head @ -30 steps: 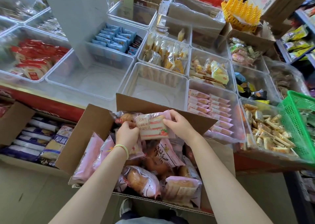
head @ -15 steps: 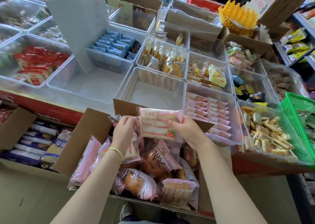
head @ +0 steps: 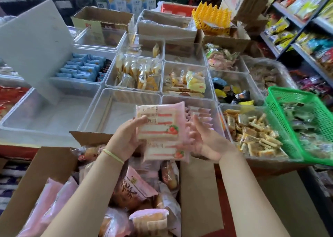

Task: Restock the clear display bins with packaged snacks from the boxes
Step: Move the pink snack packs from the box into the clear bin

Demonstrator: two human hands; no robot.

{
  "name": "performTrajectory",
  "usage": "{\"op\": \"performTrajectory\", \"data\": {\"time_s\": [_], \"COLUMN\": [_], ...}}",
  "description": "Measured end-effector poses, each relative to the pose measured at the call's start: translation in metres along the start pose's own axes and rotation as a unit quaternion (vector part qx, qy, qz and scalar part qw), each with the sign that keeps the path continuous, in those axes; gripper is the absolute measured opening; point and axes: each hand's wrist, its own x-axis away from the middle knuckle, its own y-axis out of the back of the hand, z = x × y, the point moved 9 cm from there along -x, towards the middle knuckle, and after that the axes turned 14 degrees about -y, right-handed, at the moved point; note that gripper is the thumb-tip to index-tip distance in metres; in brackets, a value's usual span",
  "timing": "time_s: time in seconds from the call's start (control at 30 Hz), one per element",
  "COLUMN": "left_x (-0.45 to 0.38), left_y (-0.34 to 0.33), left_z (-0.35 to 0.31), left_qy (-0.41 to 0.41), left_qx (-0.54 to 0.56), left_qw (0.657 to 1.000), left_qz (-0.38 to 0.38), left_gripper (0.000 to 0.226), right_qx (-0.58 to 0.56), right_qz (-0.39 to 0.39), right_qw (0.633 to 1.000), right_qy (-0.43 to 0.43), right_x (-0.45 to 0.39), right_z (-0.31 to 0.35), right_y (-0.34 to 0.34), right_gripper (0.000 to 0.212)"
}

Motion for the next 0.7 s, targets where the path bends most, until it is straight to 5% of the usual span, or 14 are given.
{"op": "performTrajectory", "data": {"time_s": [0.2,0.47,0.7], "left_x": [-0.054,-0.108,-0.159], "left_y": [-0.014,0.005,0.032], "left_z": [-0.004,0.027,0.047], "left_qy": [-0.052,0.018,0.083], "left_qx": [0.09,-0.117,-0.228], "left_qw": [0.988,0.978,0.959], "left_qz": [-0.115,-0.175,-0.147], "left_gripper": [0.038,0.02,0.022], "right_qx": [-0.055,-0.18,-0.108], "right_qz": [-0.051,-0.225,-0.283], "right_qw": [0.997,0.955,0.951], "right_qy": [0.036,0.07,0.07], "right_x": [-0.013,-0.067,-0.153], "right_z": [0.016,0.033,0.074], "right_y": [0.093,0.199,0.205], "right_gripper": [0.031,0.025,0.032]}}
